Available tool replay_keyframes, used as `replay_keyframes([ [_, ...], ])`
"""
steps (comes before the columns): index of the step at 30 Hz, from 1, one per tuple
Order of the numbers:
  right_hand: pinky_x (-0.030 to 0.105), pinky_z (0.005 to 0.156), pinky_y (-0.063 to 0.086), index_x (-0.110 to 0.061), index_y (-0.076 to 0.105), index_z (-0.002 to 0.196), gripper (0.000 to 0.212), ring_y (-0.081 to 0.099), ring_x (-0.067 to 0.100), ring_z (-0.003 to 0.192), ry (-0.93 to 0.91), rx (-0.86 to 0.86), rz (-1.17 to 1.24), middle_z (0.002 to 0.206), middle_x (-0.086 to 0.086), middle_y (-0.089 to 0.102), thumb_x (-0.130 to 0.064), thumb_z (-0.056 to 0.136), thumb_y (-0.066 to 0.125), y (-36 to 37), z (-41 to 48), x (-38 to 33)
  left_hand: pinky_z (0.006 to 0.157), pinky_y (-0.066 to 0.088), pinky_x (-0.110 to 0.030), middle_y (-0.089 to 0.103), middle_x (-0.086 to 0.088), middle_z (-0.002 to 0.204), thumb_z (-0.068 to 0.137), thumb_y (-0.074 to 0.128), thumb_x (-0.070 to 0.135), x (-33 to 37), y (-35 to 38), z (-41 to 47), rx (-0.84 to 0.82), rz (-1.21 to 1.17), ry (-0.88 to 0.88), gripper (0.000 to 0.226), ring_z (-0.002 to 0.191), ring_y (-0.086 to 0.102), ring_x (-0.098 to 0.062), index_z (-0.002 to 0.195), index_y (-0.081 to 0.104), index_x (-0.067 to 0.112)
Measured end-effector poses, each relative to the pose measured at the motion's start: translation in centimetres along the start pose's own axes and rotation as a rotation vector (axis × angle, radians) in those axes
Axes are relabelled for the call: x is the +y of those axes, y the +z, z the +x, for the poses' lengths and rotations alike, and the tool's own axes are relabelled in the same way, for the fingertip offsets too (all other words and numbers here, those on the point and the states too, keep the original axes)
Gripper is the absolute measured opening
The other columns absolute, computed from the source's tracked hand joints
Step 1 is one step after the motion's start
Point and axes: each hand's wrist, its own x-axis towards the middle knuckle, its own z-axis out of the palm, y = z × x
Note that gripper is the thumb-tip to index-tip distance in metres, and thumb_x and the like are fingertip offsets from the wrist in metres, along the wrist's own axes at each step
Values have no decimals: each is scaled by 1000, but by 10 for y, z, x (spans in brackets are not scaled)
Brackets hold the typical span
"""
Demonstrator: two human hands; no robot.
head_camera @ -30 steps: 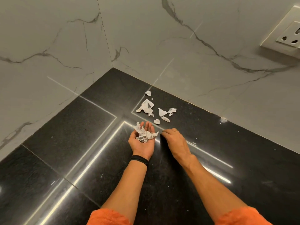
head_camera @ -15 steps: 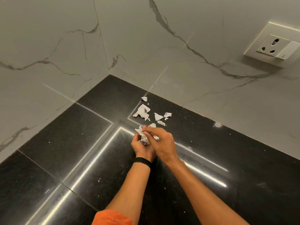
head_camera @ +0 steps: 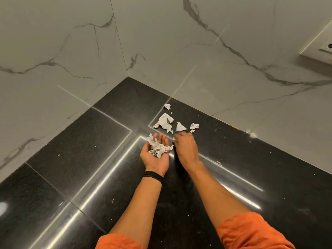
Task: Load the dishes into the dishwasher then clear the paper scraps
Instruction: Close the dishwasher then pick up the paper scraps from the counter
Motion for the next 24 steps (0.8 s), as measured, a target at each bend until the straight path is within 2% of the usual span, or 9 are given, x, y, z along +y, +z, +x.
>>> replay_keyframes([
  [2,37,76,48,-11,71,105,20,53,27,104,-107,-19,-74,108,7,64,-11,99,52,1,-8,3,104,48,-38,72,-14,102,99,46,25,4,-1,1,16,5,18,32,113,62,-27,106,70,5],
  [5,38,85,50,-13,71,102,20,58,26,100,-143,-70,-116,104,5,66,-10,96,52,-6,-18,20,105,47,-37,71,-14,103,100,46,25,7,-4,-1,34,15,23,32,111,63,-26,107,69,6],
  [9,29,88,54,-21,77,102,14,68,7,92,108,105,336,97,-8,75,-17,94,67,-34,-42,23,108,45,-37,68,-11,105,100,46,27,-2,-2,-6,54,34,13,31,114,61,-26,105,69,8],
  [12,20,84,56,-21,77,102,12,69,-1,89,78,215,617,93,-15,75,-20,91,74,-54,-54,-1,99,49,-35,67,-10,97,99,46,27,-16,3,-9,26,48,-15,28,99,65,-24,100,68,9],
  [14,17,84,53,-24,78,102,13,69,1,91,29,167,677,94,-14,75,-24,89,77,-61,-58,-21,90,51,-33,65,-9,90,97,46,27,-24,8,-11,-13,19,-46,26,87,64,-22,97,66,10],
  [17,6,84,41,-32,79,103,17,61,4,98,11,132,534,97,-11,74,-31,86,77,-55,-58,-33,91,53,-35,68,-10,98,98,45,32,-29,10,-15,-19,27,-84,31,94,66,-24,101,68,10],
  [19,11,83,45,-30,80,100,12,62,1,95,25,173,581,95,-14,75,-31,90,73,-55,-48,-29,97,51,-35,70,-11,97,97,45,30,-29,12,-16,-35,-30,-95,32,94,67,-24,100,69,8],
  [21,25,86,53,-27,78,102,13,66,2,92,70,231,591,96,-15,75,-28,94,68,-56,-29,-13,106,46,-36,71,-13,98,97,44,28,-29,13,-14,-36,-69,-86,34,98,66,-26,102,70,6],
  [24,40,106,45,-20,68,128,32,61,21,118,137,139,283,129,0,67,-18,96,65,-47,10,27,105,46,-39,72,-16,104,98,43,29,-27,13,-6,-17,-43,-71,38,109,64,-29,111,69,4],
])
